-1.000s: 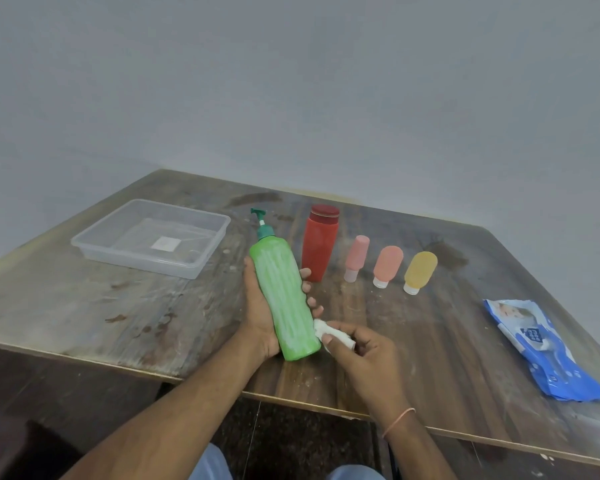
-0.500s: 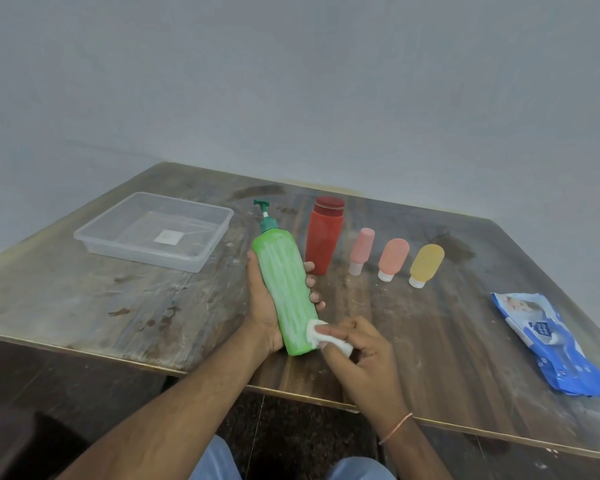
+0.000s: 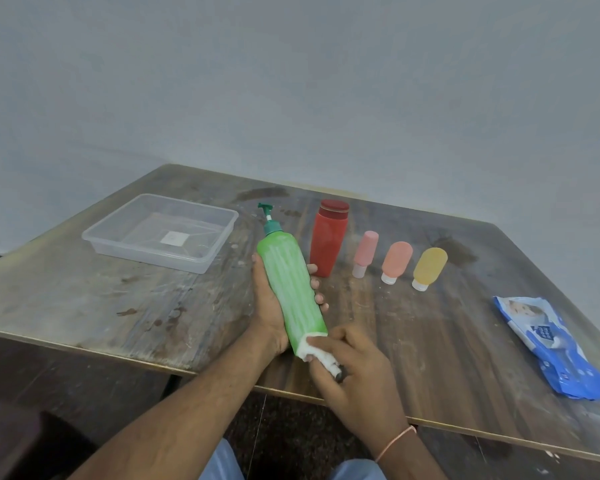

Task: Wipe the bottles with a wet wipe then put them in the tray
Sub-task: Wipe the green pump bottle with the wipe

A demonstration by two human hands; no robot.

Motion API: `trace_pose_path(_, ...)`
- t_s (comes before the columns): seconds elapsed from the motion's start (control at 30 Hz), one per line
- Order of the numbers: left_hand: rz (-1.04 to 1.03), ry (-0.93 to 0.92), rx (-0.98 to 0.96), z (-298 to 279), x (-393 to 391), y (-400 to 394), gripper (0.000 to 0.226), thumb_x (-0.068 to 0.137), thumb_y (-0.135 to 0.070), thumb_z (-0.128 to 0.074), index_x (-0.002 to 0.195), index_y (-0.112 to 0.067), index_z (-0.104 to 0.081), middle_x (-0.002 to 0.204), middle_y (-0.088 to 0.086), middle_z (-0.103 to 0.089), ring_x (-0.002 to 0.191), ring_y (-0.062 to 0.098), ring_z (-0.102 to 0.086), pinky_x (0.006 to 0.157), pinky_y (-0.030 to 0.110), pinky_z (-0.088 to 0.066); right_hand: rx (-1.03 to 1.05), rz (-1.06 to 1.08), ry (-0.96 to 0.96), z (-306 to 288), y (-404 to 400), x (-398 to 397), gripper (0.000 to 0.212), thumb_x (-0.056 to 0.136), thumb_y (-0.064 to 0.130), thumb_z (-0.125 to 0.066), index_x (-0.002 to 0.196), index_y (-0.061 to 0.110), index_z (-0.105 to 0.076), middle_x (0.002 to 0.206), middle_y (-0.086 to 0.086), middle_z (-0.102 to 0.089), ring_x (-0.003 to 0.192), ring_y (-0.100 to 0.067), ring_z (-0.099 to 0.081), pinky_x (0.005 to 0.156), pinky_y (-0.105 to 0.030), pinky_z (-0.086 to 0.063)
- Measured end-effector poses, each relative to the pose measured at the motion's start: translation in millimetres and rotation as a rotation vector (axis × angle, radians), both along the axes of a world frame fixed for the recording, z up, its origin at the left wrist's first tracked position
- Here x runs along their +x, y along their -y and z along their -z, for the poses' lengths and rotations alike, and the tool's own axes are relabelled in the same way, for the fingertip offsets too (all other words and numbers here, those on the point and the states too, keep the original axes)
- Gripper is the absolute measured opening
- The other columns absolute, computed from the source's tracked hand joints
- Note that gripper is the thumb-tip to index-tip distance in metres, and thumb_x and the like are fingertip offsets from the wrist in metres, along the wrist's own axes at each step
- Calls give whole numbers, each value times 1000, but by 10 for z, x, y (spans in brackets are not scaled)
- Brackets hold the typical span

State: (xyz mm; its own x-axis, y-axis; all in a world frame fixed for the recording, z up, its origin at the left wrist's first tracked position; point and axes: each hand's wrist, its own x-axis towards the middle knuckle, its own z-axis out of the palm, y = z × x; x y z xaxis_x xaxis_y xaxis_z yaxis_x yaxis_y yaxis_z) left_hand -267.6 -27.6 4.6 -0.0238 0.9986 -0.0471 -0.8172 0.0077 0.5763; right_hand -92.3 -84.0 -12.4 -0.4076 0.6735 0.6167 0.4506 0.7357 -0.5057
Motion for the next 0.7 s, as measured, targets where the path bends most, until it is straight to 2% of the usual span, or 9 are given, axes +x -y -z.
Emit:
trace_pose_path(0.1,-17,0,4,5,6,3,106,81,-99,-30,108,-5,-72,82,11,-60,62,26,-57,67,37,-52,191,74,208,-65,30,-62,20,93,33,-76,111,29,-80,90,10,-55,78,-12,-57,62,-31,-50)
trace_pose_path(0.2,-9,14,0,5,6,-5,106,81,-99,-30,106,-4,-71,81,12,-60,61,27,-57,66,37,-51,308,129,350,-151,65,-228,12,92,38,-74,103,33,-78,85,9,-53,73,-16,-51,55,-33,-44)
trace_pose_path(0.37,-24,7,-16,13,6,-5,104,80,-99,-31,104,-6,-73,81,12,-61,61,27,-58,66,36,-51,288,195,330,-112,112,-214,15,91,35,-75,105,31,-79,86,9,-57,71,-15,-53,56,-26,-39)
trace_pose_path(0.53,-20,1,-2,5,31,16,105,81,-99,-29,104,-6,-72,79,11,-60,59,25,-57,64,35,-52,329,153,421,-63,183,-262,13,86,31,-77,99,32,-77,83,9,-57,70,-17,-53,55,-29,-40)
trace_pose_path(0.7,1,21,1,26,10,13,106,79,-100,-32,104,-5,-72,81,13,-60,61,27,-58,67,37,-50,335,266,271,-217,9,-252,17,87,28,-76,103,29,-79,86,5,-64,72,-19,-60,57,-34,-50)
